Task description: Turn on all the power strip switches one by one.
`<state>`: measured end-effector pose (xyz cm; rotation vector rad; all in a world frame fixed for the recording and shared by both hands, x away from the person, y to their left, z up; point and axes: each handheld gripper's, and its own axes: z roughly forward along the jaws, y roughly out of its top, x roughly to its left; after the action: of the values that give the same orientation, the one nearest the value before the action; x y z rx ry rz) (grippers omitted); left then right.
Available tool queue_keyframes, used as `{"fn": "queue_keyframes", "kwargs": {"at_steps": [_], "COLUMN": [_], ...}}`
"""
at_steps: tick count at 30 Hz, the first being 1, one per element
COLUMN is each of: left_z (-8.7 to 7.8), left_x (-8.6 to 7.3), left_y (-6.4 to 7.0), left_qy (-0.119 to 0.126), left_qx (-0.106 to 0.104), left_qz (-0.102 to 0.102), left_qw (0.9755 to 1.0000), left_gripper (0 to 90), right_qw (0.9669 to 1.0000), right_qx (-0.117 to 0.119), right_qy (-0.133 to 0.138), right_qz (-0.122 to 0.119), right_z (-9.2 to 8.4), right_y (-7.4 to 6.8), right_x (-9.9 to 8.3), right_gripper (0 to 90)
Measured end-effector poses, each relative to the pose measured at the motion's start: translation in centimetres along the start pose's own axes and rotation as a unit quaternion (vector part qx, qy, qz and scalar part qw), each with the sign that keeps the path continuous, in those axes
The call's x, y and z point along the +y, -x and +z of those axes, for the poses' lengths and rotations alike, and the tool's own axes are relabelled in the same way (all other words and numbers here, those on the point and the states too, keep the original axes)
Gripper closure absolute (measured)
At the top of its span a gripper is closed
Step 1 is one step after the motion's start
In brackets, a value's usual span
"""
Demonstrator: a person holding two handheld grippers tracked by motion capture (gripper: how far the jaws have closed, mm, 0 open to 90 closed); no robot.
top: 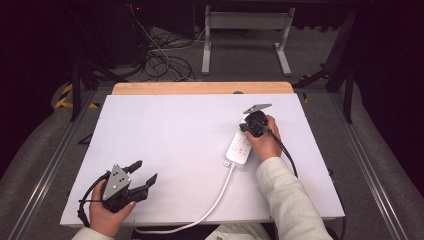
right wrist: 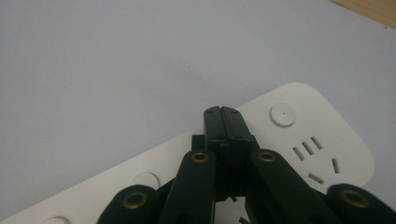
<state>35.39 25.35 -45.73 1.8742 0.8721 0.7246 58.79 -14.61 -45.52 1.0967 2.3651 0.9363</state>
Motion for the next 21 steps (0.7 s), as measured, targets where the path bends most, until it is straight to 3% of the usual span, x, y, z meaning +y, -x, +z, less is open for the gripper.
{"fn": "queue_keyframes", "kwargs": {"at_steps": [1, 3, 4, 6, 11, 21], "left_z": [0.0, -0.1, 0.0, 0.0, 0.1, 0.0], "left_x": [0.0, 0.0, 0.0, 0.0, 0.0, 0.0], "left_y": [0.0, 0.0, -0.1, -0.1, -0.1, -0.1], "left_qy": [0.000, 0.002, 0.001, 0.001, -0.001, -0.001], "left_qx": [0.000, 0.000, 0.001, 0.001, 0.000, 0.001], "left_qz": [0.000, -0.003, -0.001, 0.000, 0.000, 0.000], "left_qw": [1.0000, 1.0000, 1.0000, 1.0000, 1.0000, 1.0000], "left_gripper": [35.3, 35.3, 35.3, 35.3, 35.3, 35.3], "right_qw": [0.9998, 0.9998, 0.9999, 0.9965, 0.9973, 0.9977], "right_qx": [0.011, 0.013, 0.005, 0.023, 0.017, 0.007], "right_qy": [0.001, -0.010, 0.013, 0.076, 0.071, 0.067], "right_qz": [0.016, 0.011, -0.002, 0.025, 0.005, 0.005], "right_z": [0.0, -0.1, -1.0, -2.2, -2.7, -2.7], "right_y": [0.3, 0.3, 0.3, 0.6, 0.3, 1.0], "right_x": [0.0, 0.2, 0.6, 1.0, 1.8, 2.4], "right_gripper": [90.0, 90.0, 90.0, 90.0, 90.0, 90.0]}}
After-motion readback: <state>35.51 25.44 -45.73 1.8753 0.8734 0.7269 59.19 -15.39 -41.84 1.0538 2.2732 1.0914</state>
